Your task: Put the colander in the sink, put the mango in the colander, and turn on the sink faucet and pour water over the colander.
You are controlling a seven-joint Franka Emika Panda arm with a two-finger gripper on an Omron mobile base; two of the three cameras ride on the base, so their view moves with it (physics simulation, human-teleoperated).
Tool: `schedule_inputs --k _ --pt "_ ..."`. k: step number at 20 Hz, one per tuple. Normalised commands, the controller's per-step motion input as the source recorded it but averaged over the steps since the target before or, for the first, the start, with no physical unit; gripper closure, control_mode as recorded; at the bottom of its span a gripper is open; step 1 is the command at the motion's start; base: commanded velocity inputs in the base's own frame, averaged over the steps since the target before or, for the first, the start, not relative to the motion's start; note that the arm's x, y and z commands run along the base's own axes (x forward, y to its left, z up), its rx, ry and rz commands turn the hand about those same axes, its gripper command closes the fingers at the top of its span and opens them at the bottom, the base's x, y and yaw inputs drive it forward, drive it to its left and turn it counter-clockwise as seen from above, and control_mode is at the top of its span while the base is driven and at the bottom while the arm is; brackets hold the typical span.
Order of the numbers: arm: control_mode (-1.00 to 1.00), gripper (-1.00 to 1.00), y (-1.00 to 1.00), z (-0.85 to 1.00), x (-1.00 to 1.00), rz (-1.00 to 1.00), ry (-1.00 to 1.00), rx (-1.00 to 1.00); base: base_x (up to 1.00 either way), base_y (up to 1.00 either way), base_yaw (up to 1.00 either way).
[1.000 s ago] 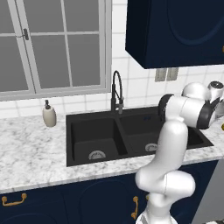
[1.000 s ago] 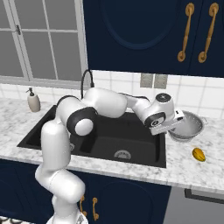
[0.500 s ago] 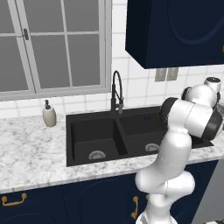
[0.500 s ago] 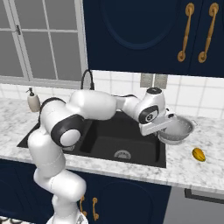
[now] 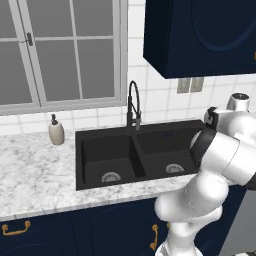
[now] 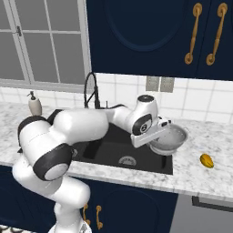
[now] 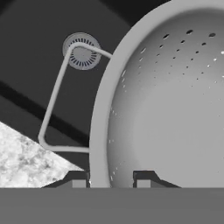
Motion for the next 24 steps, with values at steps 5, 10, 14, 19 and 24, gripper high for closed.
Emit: schedule_inputs --k 5,10,14,19,24 --pt "-1.00 1.00 0.57 0.16 -0.38 0.15 0.00 0.00 0.00 0.00 0.00" --pt "-1.00 1.00 0.68 0.32 -0.22 0.15 0.00 0.00 0.00 0.00 0.00" --pt "-1.00 1.00 0.65 0.32 -0.14 0.15 0.03 0.00 0.00 0.00 0.00" --pt "-1.00 1.00 0.76 0.26 -0.09 0.14 0.02 0.00 0.00 0.00 0.00" --pt "-1.00 1.00 0.80 0.27 -0.16 0.15 0.00 0.00 0.00 0.00 0.00"
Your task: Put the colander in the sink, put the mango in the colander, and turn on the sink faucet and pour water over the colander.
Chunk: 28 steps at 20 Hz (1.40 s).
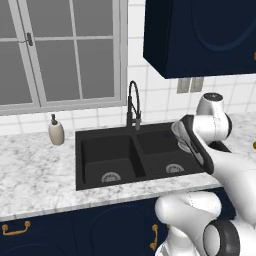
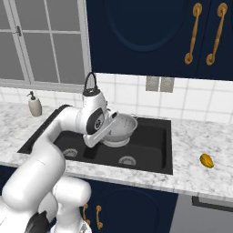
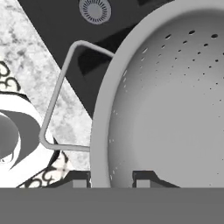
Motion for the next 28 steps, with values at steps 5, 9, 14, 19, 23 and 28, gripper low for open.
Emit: schedule_inputs --k 5,9,14,19,23,28 --pt "-1.00 1.00 0.71 0.10 -0.30 0.15 0.01 0.00 0.00 0.00 0.00" --pt "-1.00 1.00 0.74 0.10 -0.23 0.17 0.08 0.00 0.00 0.00 0.00" --pt "-1.00 1.00 0.83 0.03 -0.11 0.17 0.05 0.00 0.00 0.00 0.00" --pt "-1.00 1.00 0.83 0.01 0.00 0.18 0.02 0.00 0.00 0.00 0.00" --pt "-1.00 1.00 0.70 0.02 0.00 0.17 0.03 0.04 0.00 0.00 0.00" --pt "-1.00 1.00 0.52 0.00 0.04 0.13 0.04 0.06 0.00 0.00 0.00"
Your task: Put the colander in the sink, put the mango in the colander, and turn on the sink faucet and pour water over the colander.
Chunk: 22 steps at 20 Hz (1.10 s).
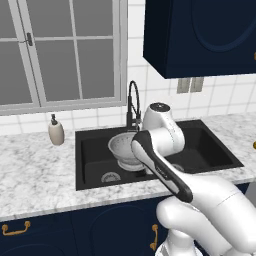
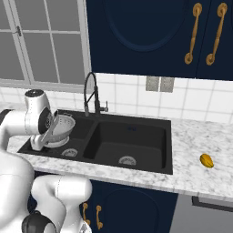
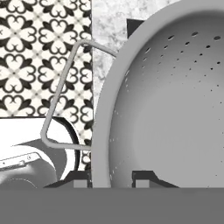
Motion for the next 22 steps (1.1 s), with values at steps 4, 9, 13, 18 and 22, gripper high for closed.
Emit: schedule_inputs --k 4,9,13,18,22 --pt "-1.00 1.00 0.33 -0.03 0.42 0.00 0.01 0.05 0.00 0.00 0.00" --pt "-1.00 1.00 0.30 -0.27 0.66 -0.02 0.00 0.00 0.00 0.00 0.00" --pt "-1.00 1.00 0.32 -0.60 0.57 -0.05 0.04 0.00 0.00 0.00 0.00" --pt "-1.00 1.00 0.07 -0.61 0.48 -0.08 0.07 0.00 0.00 0.00 0.00" --pt "-1.00 1.00 0.01 -0.47 0.59 -0.08 0.05 0.00 0.00 0.00 0.00"
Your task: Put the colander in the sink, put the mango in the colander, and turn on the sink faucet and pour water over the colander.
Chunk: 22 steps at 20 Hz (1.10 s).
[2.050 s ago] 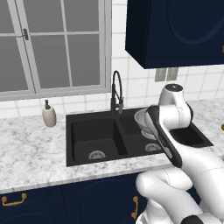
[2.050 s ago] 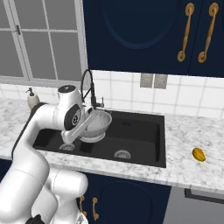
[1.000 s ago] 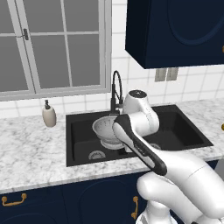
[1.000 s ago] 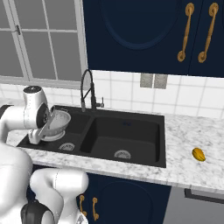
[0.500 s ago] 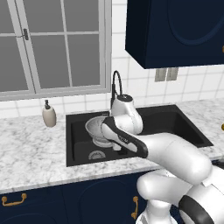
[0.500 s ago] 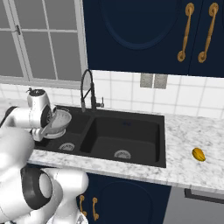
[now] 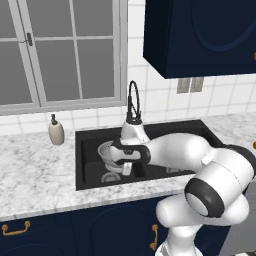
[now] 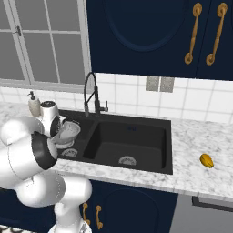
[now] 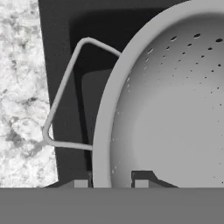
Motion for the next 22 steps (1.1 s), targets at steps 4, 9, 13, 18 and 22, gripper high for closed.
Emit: schedule_inputs --k 4,9,13,18,22 --pt "-1.00 1.00 0.04 -0.29 0.56 -0.07 0.05 0.00 0.00 0.00 0.00" --pt "-1.00 1.00 0.04 -0.31 0.40 -0.03 0.01 0.00 0.00 0.00 0.00" --pt "-1.00 1.00 0.15 -0.37 0.25 0.00 0.00 -0.01 0.00 0.00 0.00" --pt "-1.00 1.00 0.12 -0.35 0.07 0.00 -0.01 -0.01 0.00 0.00 0.00" --pt "-1.00 1.00 -0.01 -0.18 0.15 0.00 0.00 0.00 0.00 0.00 0.00"
